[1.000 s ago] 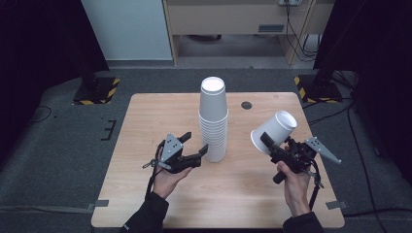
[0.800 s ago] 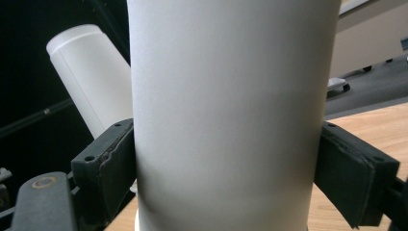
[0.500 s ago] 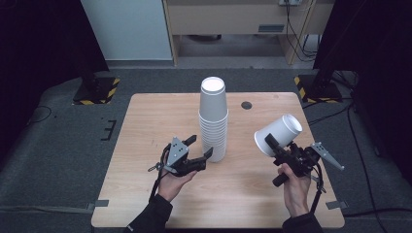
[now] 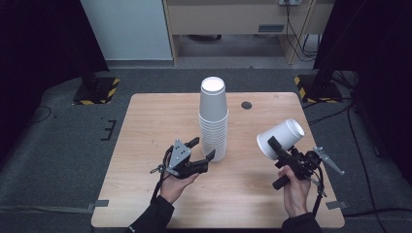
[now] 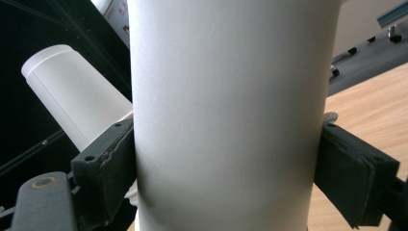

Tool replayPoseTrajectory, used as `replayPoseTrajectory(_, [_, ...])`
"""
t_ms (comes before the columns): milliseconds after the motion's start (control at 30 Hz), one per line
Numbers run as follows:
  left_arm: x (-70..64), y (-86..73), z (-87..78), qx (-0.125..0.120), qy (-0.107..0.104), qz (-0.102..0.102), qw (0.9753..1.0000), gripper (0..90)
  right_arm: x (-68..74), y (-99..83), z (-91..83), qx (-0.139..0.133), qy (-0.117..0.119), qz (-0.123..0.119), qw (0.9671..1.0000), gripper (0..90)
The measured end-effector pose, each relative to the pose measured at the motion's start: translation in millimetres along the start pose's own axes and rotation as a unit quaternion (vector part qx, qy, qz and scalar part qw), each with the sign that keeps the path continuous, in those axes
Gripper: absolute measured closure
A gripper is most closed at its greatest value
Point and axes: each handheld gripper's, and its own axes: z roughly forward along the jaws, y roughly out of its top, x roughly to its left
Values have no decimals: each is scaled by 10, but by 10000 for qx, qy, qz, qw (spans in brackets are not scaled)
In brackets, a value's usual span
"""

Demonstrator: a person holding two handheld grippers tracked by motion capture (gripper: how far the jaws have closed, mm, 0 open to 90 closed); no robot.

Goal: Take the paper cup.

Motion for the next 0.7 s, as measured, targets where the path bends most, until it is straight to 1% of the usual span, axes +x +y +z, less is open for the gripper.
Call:
replayPoseTrajectory(100, [-18, -10, 7, 15, -29, 11, 10000, 274, -14, -33, -4, 54, -9, 75, 10000, 152])
replayPoseTrajectory(200, [-43, -19, 13, 1, -66, -4, 10000, 274, -26, -55, -15, 67, -6, 182, 9998, 152])
replayPoseTrajectory(367, [-91, -40, 30, 13, -133, -4, 9999, 282, -46, -78, -39, 87, -34, 290, 9995, 152])
replayPoseTrajectory(467, [-131, -52, 56, -24, -181, 5, 9998, 298, -61, -92, -52, 90, -46, 358, 9993, 152])
replayPoseTrajectory(567, [-180, -66, 90, -45, -214, 21, 9998, 310, -71, -103, -70, 90, -29, 529, 9986, 152])
replayPoseTrajectory(700, [-243, -59, 133, -144, -249, 40, 9996, 325, -86, -109, -85, 91, -37, 664, 9977, 152])
